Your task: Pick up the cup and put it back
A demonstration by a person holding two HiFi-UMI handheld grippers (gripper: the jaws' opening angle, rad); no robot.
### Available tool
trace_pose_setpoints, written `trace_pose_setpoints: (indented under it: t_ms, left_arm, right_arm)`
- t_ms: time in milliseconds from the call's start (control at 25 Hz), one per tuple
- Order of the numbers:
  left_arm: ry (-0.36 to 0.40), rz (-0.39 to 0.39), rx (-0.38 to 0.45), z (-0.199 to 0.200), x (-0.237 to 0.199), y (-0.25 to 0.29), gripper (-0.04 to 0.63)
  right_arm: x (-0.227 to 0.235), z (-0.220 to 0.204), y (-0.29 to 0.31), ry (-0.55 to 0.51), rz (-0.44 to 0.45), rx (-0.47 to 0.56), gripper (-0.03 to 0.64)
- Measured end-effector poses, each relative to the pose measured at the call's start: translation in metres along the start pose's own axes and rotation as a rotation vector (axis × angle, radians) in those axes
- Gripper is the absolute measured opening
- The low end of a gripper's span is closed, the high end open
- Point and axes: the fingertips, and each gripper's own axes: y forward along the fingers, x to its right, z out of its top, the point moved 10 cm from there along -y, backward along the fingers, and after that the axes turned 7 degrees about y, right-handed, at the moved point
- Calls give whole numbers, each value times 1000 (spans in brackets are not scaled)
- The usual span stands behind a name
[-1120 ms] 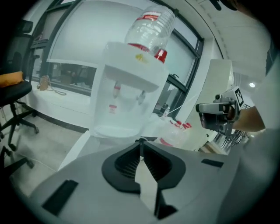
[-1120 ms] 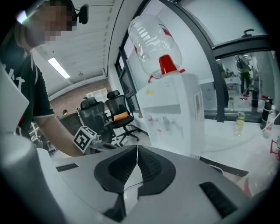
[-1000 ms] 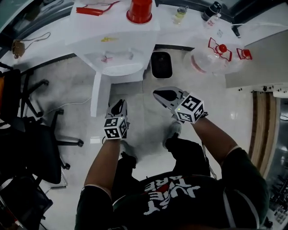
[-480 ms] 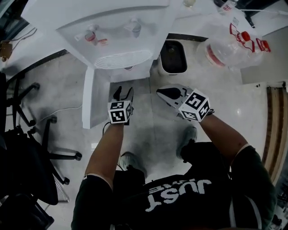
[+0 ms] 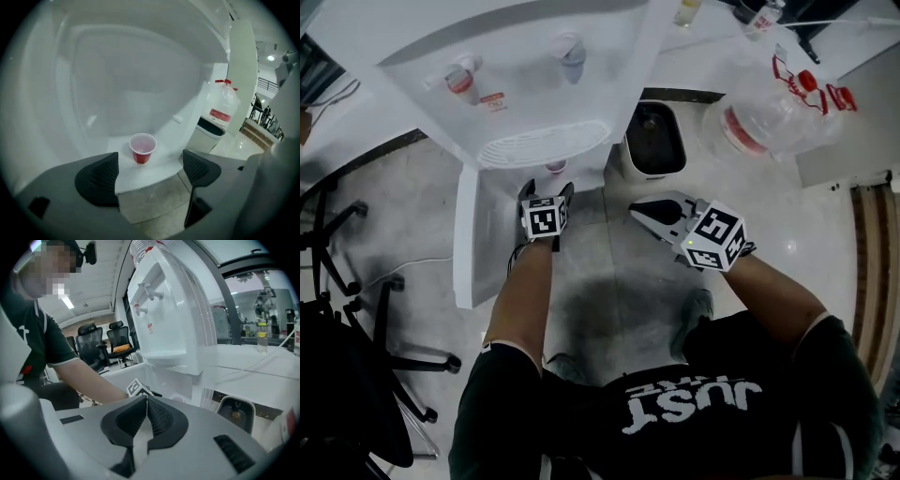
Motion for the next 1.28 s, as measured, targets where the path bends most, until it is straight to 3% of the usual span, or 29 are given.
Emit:
trace_pose_setpoints:
  t_ms: [400, 520, 640, 720, 760, 880, 920, 960, 1000, 1120, 1160, 1280]
  left_arm:
    - [27, 58, -68, 9, -13, 82, 449]
    - [18, 60, -94, 6, -15, 90, 449]
    - [94, 106, -69, 26, -20, 84, 453]
    - [86, 100, -101, 27, -19, 87, 453]
    - [17, 56, -176, 21, -12, 84, 453]
    - [-379, -199, -563, -17, 26, 70, 449]
    - [-442, -245, -617, -24, 32, 69, 421]
    - [-433, -254, -604, -23, 32, 69, 333]
    - [-362, -224, -533, -15, 26, 72, 331]
    - [-4, -11, -185, 13, -11, 93, 319]
    - [51, 17, -125, 15, -15, 99, 318]
    - [74, -16, -75, 17, -3, 93, 318]
  right_arm:
    - [28, -24, -42, 56, -40, -22, 34]
    - [32, -30, -46, 70, -55, -22, 34]
    - [30, -35, -46, 82, -57, -24, 34]
    - [25, -36, -46, 91, -47, -34, 34]
    - [23, -37, -46, 95, -44, -39, 34]
    - [22, -41, -49, 106, -56, -43, 34]
    - [22, -42, -50, 107, -63, -41, 34]
    - [23, -42, -51, 109, -67, -40, 34]
    - [23, -43, -52, 111, -72, -39, 34]
    - [26, -48, -57, 114, -92, -37, 34]
    - [26, -49, -58, 112, -94, -36, 34]
    - [24, -50, -58, 91, -87, -32, 34]
